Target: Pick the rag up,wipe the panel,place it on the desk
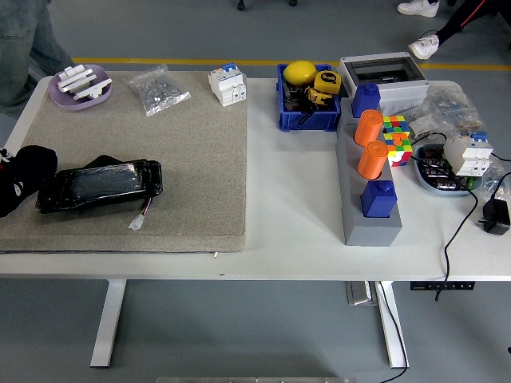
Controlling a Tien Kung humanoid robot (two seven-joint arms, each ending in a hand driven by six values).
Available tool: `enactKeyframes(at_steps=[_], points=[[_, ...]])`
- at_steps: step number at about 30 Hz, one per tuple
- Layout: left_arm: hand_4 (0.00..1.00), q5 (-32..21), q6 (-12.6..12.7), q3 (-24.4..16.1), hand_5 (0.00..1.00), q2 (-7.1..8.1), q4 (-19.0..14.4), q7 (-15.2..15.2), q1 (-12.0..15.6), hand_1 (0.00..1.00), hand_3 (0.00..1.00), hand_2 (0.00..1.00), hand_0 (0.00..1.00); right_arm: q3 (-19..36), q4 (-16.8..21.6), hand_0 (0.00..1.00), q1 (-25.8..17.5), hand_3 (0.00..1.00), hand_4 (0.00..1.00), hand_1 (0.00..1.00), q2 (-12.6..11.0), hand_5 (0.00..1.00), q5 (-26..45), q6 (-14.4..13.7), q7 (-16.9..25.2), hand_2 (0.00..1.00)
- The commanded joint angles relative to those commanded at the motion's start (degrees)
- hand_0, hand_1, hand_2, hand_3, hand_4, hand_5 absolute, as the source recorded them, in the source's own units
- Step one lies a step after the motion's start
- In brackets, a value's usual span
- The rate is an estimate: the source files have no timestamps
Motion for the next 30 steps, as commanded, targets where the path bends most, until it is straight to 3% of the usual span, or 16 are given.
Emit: enactKeyframes(at_steps=[2,19,26,30], points=[[0.886,0.03,-0.24,-0.15,0.083,0.12,-0.22,-0.14,0.06,0.767,0.661,0.769,0.497,-0.01,-0.03,0.76,-0.01,0.699,0.998,0.584,-0.03,0.659,0.05,0.02,-0.02,0.696],[0.9,-0.49,-1.76,-1.73,0.086,1.13,-2.32,-0.7,0.95,0.787,0.671,0.776,0.497,-0.34,-0.29,0.765,-0.15,0.697,0.998,0.584,-0.14,0.658,0.3,0.04,-0.26,0.697],[0.895,0.05,-1.93,-3.96,0.075,2.27,-4.58,-1.59,2.43,0.783,0.68,0.773,0.487,-0.6,-0.73,0.764,-0.43,0.694,0.998,0.583,-0.15,0.657,0.81,0.19,-0.27,0.696],[0.895,-0.67,-2.74,-6.38,0.075,3.03,-7.67,-3.2,4.27,0.783,0.68,0.773,0.487,-1.37,-1.5,0.764,-0.81,0.694,0.998,0.583,-0.23,0.657,1.52,0.64,-0.49,0.696]])
